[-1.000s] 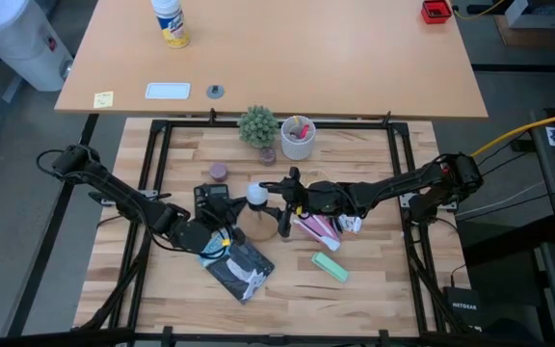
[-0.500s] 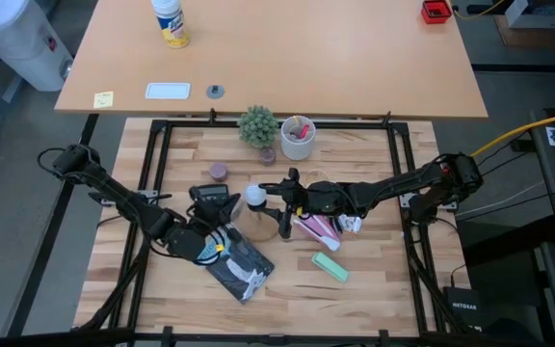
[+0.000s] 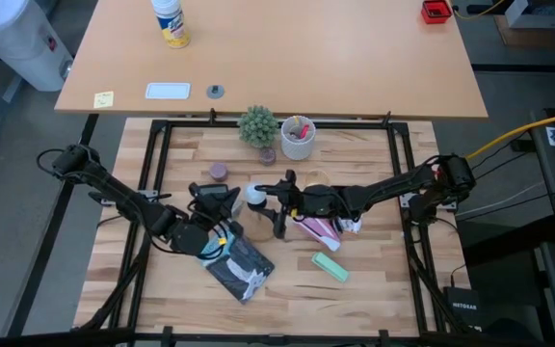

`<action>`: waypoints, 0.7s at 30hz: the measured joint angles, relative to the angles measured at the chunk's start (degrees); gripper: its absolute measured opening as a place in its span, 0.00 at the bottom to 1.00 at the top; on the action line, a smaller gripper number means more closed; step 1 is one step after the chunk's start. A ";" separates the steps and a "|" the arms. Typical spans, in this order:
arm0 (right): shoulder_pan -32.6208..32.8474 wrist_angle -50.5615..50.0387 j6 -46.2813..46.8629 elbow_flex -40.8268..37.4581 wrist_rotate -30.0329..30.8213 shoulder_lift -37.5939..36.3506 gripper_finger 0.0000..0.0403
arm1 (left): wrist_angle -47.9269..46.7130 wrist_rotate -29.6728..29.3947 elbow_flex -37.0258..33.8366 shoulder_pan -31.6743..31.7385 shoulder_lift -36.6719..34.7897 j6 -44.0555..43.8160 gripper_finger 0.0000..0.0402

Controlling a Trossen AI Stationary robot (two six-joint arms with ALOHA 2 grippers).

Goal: Screw lightbulb
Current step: Remove the lightbulb from the lamp

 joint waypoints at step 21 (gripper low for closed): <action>-0.13 1.94 -1.51 0.00 0.42 0.00 0.59 | 6.63 6.33 0.00 0.43 0.00 4.96 0.00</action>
